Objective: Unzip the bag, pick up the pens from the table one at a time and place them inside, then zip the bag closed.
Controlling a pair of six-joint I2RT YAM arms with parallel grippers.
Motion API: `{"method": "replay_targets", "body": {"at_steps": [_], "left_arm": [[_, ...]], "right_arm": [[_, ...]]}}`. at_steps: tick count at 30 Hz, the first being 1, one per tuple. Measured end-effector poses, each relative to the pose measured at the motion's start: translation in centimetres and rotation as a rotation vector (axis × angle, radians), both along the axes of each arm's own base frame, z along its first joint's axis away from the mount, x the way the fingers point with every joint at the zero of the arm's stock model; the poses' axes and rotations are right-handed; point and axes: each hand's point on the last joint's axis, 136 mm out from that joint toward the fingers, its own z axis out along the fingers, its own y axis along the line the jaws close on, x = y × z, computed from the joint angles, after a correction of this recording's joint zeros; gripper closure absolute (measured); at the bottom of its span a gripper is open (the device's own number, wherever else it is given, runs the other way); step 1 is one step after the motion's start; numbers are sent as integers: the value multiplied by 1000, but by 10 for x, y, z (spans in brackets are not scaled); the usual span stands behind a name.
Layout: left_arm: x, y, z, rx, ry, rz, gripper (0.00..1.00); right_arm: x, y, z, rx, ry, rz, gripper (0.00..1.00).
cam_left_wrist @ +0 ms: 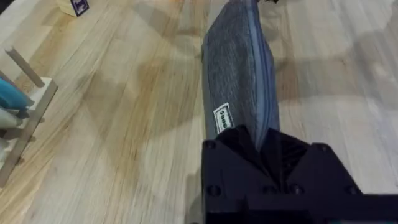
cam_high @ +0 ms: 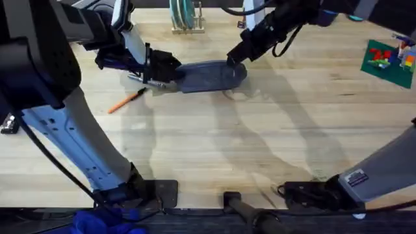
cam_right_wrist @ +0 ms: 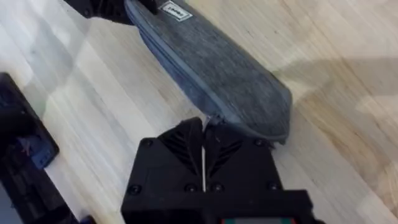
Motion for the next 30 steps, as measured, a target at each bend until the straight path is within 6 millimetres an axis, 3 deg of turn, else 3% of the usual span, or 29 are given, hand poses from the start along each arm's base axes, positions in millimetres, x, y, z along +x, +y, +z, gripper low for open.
{"method": "replay_targets", "body": {"at_steps": [30], "left_arm": [[0,0,0,0,-1,1,958]], "right_arm": [[-3,72,17,89,-103,37,971]]}}
